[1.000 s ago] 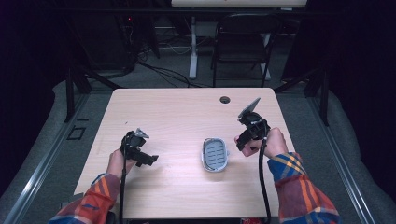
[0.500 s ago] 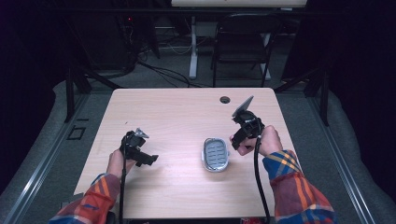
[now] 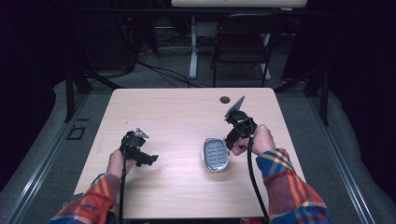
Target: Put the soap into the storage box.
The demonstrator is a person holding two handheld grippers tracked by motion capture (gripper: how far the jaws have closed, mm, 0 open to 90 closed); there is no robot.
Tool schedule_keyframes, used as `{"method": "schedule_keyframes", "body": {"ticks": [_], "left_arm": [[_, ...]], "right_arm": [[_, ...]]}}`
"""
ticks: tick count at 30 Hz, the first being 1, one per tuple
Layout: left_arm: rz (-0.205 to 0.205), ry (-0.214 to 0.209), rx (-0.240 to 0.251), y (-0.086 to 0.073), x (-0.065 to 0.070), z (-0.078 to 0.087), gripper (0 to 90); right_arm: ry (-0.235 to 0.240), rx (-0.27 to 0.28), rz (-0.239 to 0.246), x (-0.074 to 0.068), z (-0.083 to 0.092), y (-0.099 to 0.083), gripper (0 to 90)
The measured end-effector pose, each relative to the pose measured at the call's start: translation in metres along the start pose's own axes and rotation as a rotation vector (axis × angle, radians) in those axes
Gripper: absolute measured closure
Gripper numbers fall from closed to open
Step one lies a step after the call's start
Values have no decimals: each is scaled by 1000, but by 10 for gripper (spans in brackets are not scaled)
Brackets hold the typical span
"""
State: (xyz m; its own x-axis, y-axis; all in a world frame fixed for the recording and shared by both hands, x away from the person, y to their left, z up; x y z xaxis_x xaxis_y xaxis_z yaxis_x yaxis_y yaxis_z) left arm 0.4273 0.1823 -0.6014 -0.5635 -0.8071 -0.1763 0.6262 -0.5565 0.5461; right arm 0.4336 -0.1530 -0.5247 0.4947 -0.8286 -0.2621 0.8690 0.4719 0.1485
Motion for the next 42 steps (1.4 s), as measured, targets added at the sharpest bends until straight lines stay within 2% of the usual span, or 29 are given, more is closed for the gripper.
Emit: {"method": "schedule_keyframes", "body": {"ticks": [5,15,16,18,22,23,25,26,27,30,34,37,38,39,40,42], "left_arm": [[-1,0,0,0,0,0,2],[-2,-1,-1,0,0,0,2],[-4,-1,0,0,0,0,2],[-4,1,0,0,0,0,2],[-4,0,0,0,0,0,2],[-4,0,0,0,0,0,2],[-7,-1,-2,0,0,0,2],[-6,-1,-1,0,0,0,2],[-6,-1,-1,0,0,0,2],[-6,-2,-2,0,0,0,2],[-5,-5,-2,0,0,-1,2],[-6,-6,-1,0,0,-1,2],[-6,-6,-1,0,0,-1,2],[-7,-6,-2,0,0,-1,2],[-6,-6,-1,0,0,-1,2],[-6,-7,-1,0,0,-1,2]], "right_arm": [[-2,-27,19,-3,-3,3,364],[-4,-41,30,-10,-11,8,364],[5,0,7,-13,-16,10,364],[0,-45,28,-13,-15,10,364],[3,-34,25,-17,-20,13,364],[-2,-58,38,-17,-19,13,364],[-4,-71,47,-18,-21,14,364],[5,-51,35,-20,-24,15,364],[3,-69,44,-20,-24,15,364],[7,-60,34,-22,-29,18,364],[0,-100,44,-24,-33,20,364],[0,-82,36,-26,-38,22,364],[-6,-105,47,-26,-38,23,364],[-2,-91,36,-27,-40,24,364],[-10,-111,46,-26,-40,24,364],[-13,-115,41,-27,-42,25,364]]}}
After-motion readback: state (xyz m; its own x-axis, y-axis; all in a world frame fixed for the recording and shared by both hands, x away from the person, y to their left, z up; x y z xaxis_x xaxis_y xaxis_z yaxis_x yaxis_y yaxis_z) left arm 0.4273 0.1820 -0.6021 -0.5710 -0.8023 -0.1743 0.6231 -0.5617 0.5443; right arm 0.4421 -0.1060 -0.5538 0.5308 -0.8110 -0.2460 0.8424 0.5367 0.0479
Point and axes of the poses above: each handheld gripper's, and its own axes: z roughly backward along the jaws, y roughly out of its top, x roughly to its right, the point moved 7 cm from there along -z, roughly forward along the jaws, and after that the axes turned 11 degrees about y, right-handed, at the moved point
